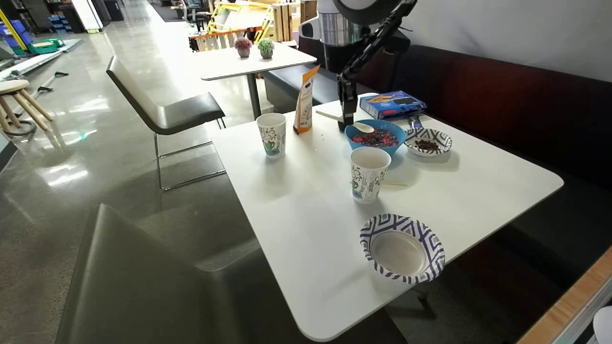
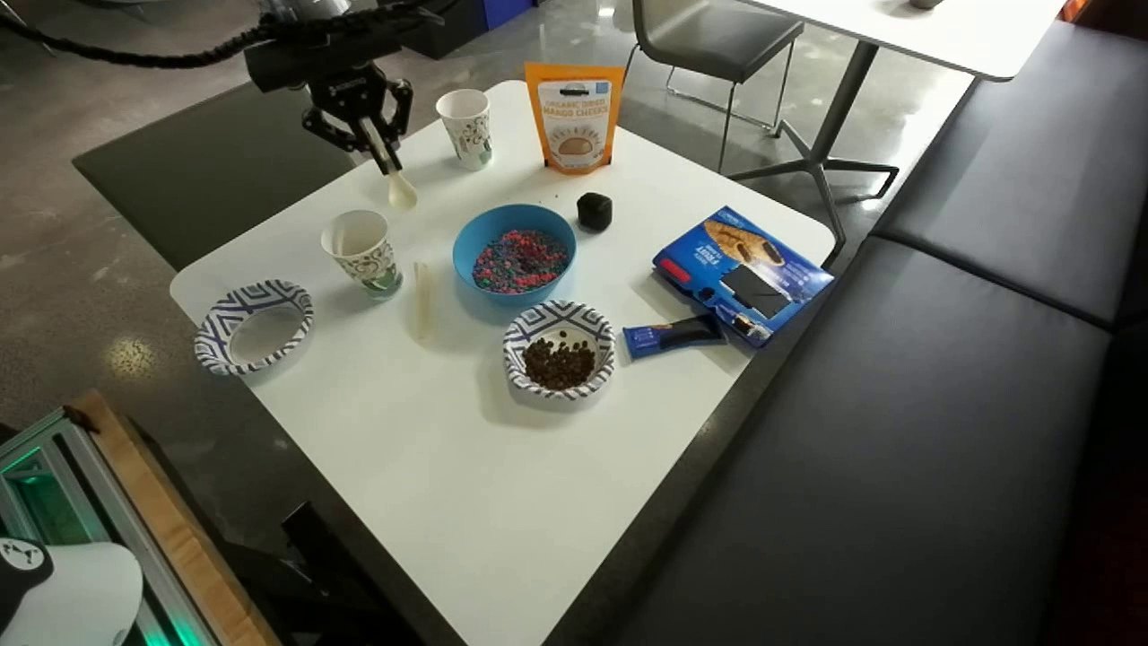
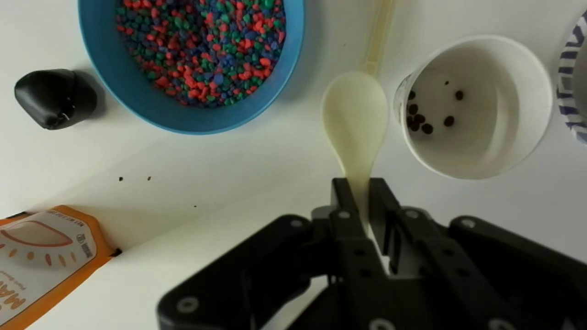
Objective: Use the plastic spoon to put some of the contents of the blue bowl into the paper cup next to the orange packet
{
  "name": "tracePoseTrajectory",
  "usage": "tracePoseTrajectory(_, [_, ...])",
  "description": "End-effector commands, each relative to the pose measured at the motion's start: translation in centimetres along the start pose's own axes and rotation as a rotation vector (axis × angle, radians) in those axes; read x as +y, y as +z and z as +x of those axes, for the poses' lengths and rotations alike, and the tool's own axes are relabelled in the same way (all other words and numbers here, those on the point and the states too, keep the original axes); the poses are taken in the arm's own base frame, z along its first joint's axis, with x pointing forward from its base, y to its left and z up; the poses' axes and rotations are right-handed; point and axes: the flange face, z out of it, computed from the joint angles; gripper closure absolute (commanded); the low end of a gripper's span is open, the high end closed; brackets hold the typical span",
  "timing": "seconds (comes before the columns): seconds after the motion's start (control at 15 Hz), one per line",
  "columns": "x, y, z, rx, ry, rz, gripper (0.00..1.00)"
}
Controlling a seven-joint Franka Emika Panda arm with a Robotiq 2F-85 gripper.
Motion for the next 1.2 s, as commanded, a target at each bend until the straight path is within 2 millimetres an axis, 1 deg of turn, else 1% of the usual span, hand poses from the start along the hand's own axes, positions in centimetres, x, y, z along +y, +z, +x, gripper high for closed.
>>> tracePoseTrajectory(0.0, [1.4, -0.4, -1.0, 0.016, 0.014, 0.003, 0.96])
tracePoseTrajectory(0.47, [6.7, -1.9, -6.3, 0.132, -0.004, 0.025, 0.96])
tracePoseTrajectory(0.67, [9.2, -2.3, -8.4, 0.212, 0.026, 0.024, 0.96])
tracePoseTrajectory(0.8, [10.6, -2.3, -9.4, 0.268, 0.053, 0.008, 0.96])
tracePoseTrajectory(1.0, [12.0, -1.4, -10.8, 0.332, 0.159, -0.014, 0.96])
tracePoseTrajectory(1.13, [12.4, -0.2, -11.4, 0.349, 0.213, -0.015, 0.96])
